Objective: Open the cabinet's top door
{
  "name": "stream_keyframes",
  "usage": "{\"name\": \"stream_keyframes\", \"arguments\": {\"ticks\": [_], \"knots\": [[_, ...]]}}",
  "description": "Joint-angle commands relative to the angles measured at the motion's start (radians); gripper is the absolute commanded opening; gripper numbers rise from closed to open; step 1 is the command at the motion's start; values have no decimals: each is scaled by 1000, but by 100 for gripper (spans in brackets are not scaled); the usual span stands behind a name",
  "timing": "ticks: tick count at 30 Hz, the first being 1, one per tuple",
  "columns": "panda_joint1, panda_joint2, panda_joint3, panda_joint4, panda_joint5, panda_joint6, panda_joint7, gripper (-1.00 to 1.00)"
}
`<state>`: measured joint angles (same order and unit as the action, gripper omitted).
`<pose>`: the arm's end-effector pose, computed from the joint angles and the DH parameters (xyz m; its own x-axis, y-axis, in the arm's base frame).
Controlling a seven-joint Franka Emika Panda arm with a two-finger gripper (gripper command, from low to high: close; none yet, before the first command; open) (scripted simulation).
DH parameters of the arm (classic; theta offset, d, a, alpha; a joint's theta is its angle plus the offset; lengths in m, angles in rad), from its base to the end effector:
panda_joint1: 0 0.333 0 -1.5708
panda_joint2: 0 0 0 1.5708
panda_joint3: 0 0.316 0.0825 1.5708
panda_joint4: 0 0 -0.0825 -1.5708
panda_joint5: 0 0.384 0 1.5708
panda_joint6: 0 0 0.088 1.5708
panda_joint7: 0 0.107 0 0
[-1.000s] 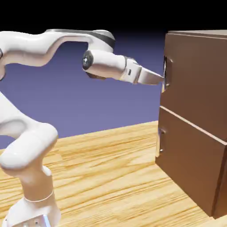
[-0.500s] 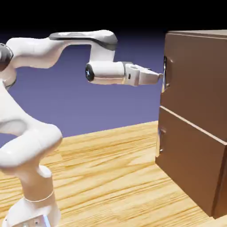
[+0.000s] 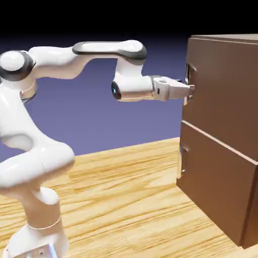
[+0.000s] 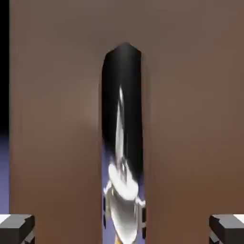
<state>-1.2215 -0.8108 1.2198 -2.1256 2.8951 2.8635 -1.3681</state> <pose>0.4936 0.0914 0.5240 -0.0337 -0.7063 0.7071 -0.0337 -0.7063 -0.7071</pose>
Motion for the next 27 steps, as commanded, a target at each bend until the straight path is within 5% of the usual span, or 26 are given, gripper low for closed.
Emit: {"name": "stream_keyframes", "arguments": {"ticks": [1, 16, 27], "knots": [[0, 0, 0, 0, 0, 0, 0, -100], [511, -49, -494, -448, -433, -362, 159, -100], [636, -182, -893, -680, -880, -740, 280, -100]]}}
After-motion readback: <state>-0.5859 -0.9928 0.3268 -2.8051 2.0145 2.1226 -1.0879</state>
